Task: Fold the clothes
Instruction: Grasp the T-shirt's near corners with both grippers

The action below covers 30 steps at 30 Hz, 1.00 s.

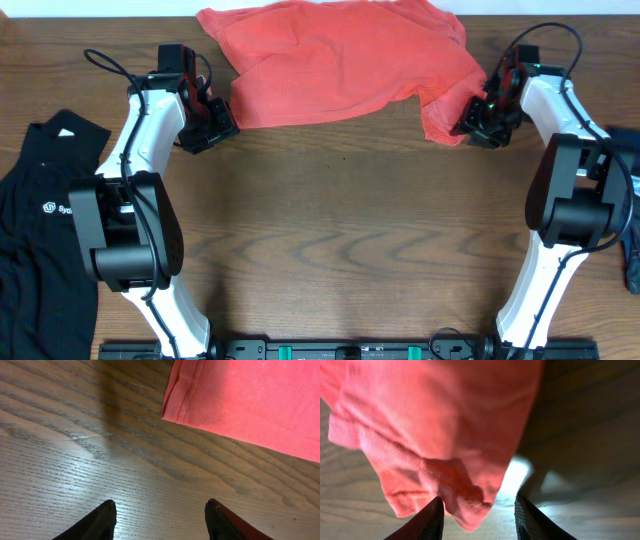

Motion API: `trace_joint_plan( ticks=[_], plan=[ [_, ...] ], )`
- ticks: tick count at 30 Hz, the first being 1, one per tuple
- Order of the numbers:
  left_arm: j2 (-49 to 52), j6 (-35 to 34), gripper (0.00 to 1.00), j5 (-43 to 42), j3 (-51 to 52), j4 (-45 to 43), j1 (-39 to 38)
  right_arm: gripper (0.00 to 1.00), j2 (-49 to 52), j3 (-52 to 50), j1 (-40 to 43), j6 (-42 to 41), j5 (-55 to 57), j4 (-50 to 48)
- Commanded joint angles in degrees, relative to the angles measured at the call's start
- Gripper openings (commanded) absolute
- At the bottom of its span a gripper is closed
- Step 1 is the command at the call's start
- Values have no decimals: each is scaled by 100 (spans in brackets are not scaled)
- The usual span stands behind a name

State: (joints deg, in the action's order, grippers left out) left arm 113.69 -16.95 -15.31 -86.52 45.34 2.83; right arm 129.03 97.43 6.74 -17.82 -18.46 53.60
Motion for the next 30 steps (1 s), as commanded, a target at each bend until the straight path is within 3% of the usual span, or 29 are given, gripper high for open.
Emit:
trace_joint_plan(
  ticks=[1,9,13,17,18,22,30],
  plan=[
    [-48,-48,59,-79,2,-9,-9,45,-76,-4,33,-116,24,-72],
    [-48,-48,60,-76,2,-28,-70,41,9,-7,-57,-105,22,-511],
    [-48,-46,60,-76,2,-26,-175,26,151,-7,-164,-197,39,-634],
    [-48,-46,60,-74,2,-26,-282,19,323,-7,-267,-210,39,-691],
    [-48,-46,65,-74,7,-24,-299,16,365,-7,-293,-205,35,-682],
    [-17,-50,68,-37,20,-52,-328,1,516,-15,-389,-186,44,-627],
    [693,-210,72,-11,22,-354,-328,1,557,-20,-402,-136,42,-575]
  ],
)
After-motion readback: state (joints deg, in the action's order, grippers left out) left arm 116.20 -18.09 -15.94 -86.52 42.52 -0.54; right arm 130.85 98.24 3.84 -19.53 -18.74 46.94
